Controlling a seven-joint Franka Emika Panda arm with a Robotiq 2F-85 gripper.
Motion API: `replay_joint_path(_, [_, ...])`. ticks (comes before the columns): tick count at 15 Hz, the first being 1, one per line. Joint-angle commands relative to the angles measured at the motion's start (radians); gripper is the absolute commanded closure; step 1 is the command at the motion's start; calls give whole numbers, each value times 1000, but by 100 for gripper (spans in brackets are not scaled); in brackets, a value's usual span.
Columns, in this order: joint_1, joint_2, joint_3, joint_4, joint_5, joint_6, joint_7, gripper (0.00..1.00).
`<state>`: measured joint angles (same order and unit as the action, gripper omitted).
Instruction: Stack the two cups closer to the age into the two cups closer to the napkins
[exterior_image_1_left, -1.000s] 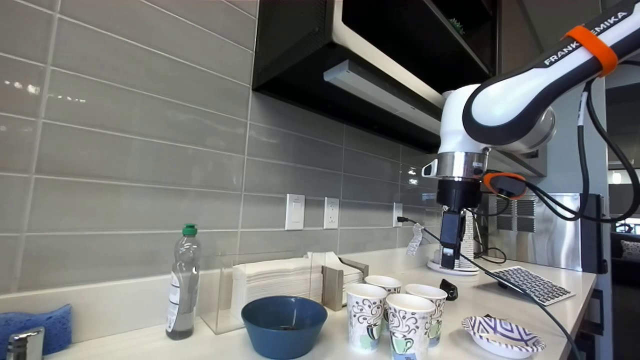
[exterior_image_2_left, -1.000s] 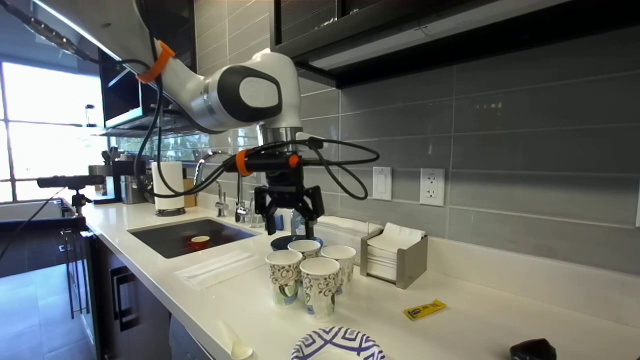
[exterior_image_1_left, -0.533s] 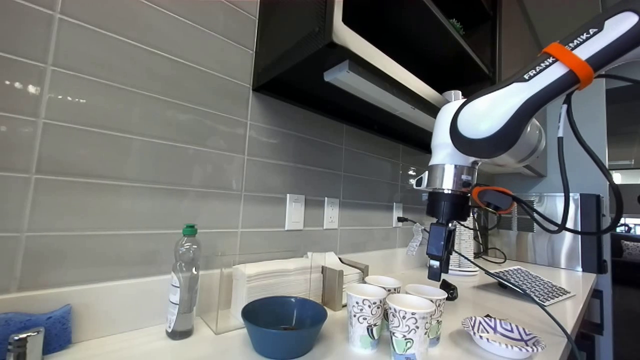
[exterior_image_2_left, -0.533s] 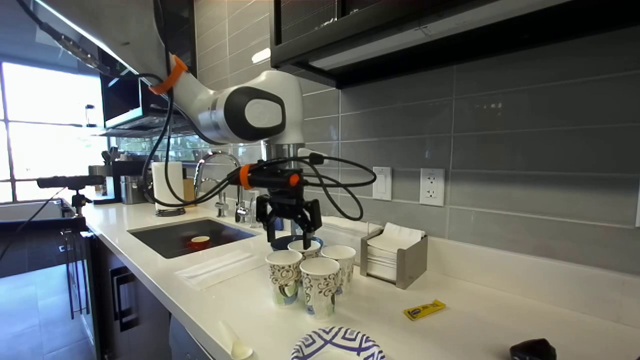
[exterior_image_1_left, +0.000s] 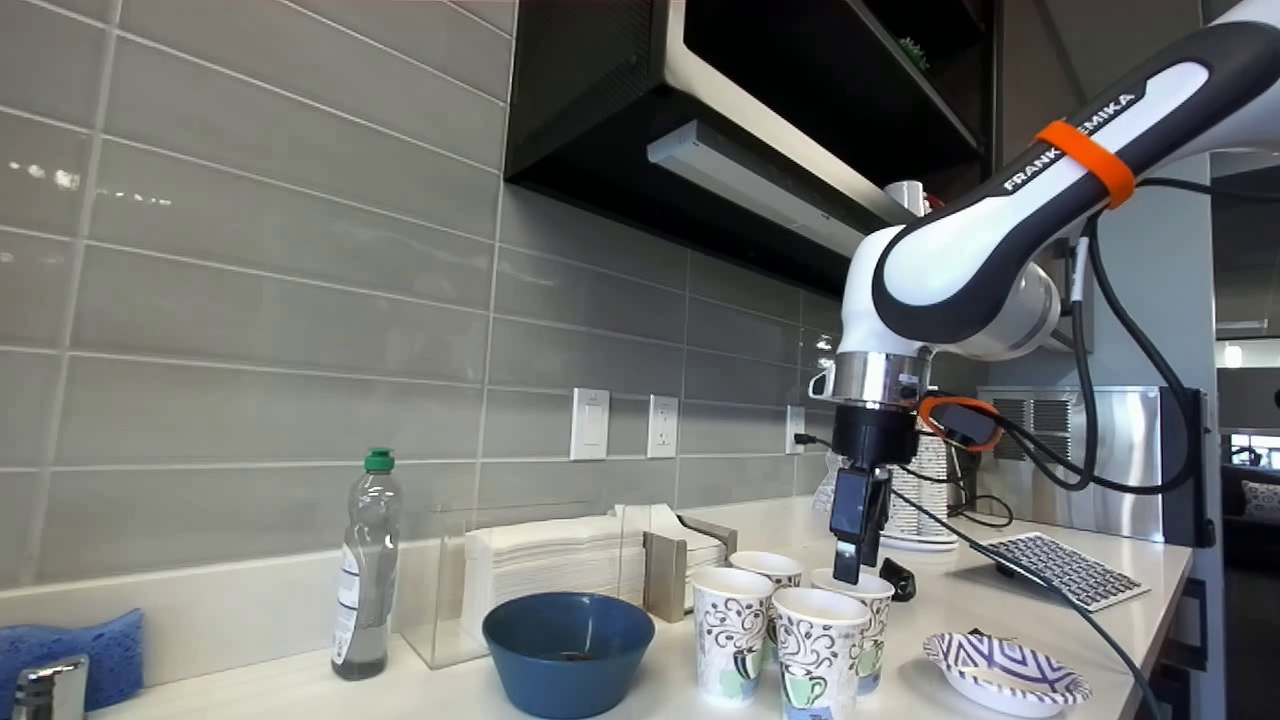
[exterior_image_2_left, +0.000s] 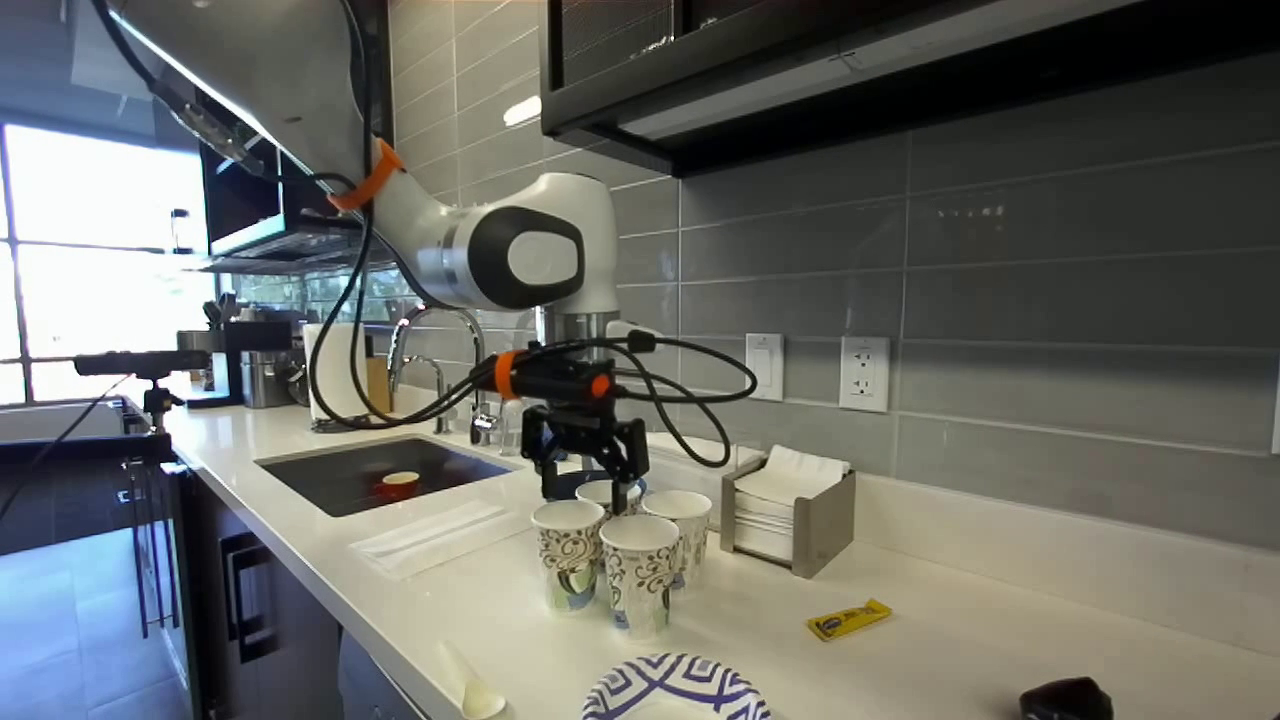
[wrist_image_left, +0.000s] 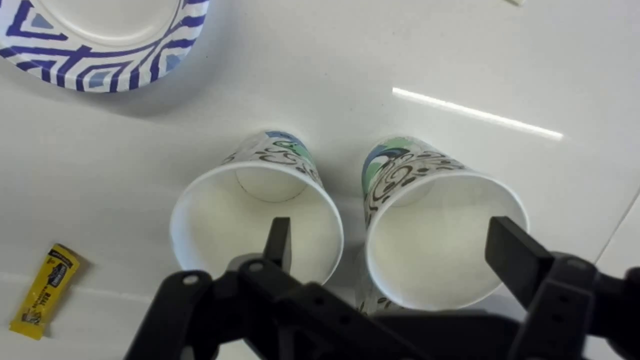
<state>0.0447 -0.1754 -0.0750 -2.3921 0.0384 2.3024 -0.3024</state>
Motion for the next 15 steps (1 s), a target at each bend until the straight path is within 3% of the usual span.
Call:
replay_joint_path(1, [-3, 55, 9, 36, 30, 34, -32, 0])
replay_joint_path(4, [-5, 85, 16, 53, 26, 44, -42, 0])
replay_joint_path(5, [-5, 94, 18, 59, 27, 45, -45, 8])
replay_joint_path(6, [-6, 102, 21, 65, 26, 43, -47, 26])
replay_joint_path(15, [-20, 141, 30, 85, 13, 31, -48, 91])
